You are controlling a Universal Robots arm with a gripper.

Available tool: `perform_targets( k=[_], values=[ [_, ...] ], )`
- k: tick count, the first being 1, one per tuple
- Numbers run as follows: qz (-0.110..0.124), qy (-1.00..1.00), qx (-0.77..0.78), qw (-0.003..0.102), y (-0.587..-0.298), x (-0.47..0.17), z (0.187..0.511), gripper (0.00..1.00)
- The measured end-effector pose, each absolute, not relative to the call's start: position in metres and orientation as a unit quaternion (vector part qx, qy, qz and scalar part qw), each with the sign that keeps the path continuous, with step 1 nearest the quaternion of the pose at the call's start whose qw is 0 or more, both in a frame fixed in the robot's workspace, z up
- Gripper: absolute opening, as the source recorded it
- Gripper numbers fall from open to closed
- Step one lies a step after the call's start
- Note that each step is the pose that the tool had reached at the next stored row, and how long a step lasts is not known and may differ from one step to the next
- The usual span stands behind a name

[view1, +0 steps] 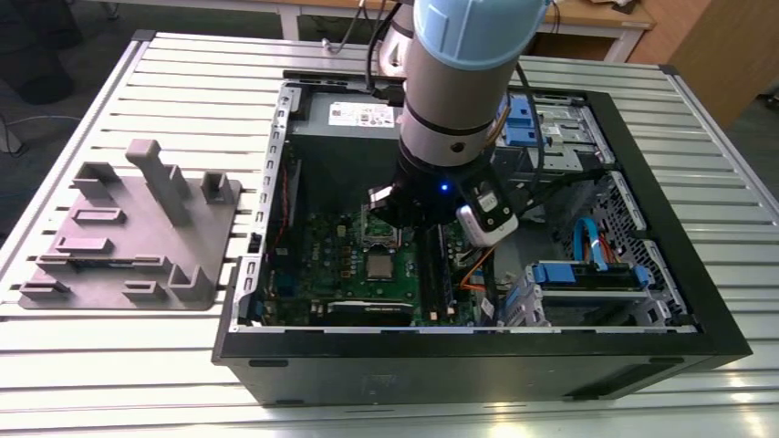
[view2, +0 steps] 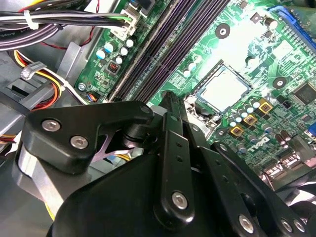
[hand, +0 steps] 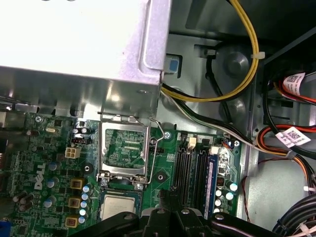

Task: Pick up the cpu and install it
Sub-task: 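Close the cpu cover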

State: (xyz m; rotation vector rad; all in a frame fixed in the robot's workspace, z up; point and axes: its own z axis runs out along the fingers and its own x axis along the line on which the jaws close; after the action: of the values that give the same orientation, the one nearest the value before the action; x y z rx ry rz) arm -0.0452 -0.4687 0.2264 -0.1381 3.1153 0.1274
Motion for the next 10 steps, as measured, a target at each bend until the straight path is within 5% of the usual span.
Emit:
perform_targets(
  k=[10],
  values=[
    [0.041, 0.998, -0.044, 0.010, -0.4677, -0.0449, 0.2263, 0.11]
  ],
)
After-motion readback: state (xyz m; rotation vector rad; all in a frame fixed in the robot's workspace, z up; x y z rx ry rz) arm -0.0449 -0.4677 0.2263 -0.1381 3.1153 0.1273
